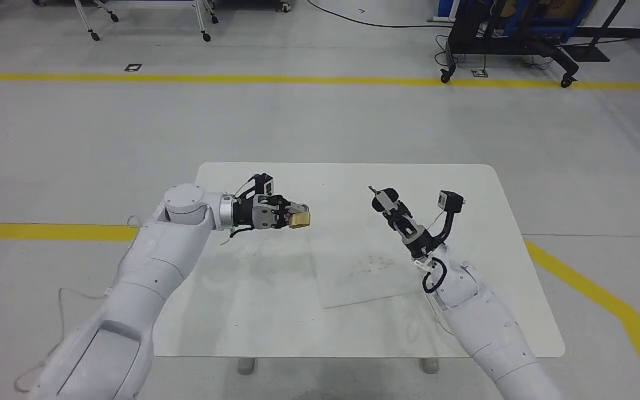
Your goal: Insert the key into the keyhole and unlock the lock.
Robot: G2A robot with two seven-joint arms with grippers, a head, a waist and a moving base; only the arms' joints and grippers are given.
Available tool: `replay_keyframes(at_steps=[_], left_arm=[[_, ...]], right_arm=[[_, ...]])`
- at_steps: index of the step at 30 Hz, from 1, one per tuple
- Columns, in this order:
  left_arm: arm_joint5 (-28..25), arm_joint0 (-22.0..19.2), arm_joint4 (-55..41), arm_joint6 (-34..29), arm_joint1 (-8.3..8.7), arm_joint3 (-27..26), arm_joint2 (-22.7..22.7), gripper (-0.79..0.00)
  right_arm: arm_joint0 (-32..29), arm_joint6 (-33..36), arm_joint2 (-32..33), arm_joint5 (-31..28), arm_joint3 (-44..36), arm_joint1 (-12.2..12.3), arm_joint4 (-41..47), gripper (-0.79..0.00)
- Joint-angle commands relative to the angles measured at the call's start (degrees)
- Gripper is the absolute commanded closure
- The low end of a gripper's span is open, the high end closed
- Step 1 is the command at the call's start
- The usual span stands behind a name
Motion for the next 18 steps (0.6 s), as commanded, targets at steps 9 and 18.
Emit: replay_keyframes(at_steps=[9,18], left_arm=[[1.25,-6.2,-4.22,3.41,-6.62,12.67,6.07,0.0],[1.42,-6.94,-6.15,5.09,-7.62,15.47,5.81,0.0]], right_arm=[[-4.05,-0.86,2.2,6.0,-6.41,0.15,-0.97,0.0],[-4.38,-0.33,2.12,6.33,-7.07,0.14,-0.23,0.0]])
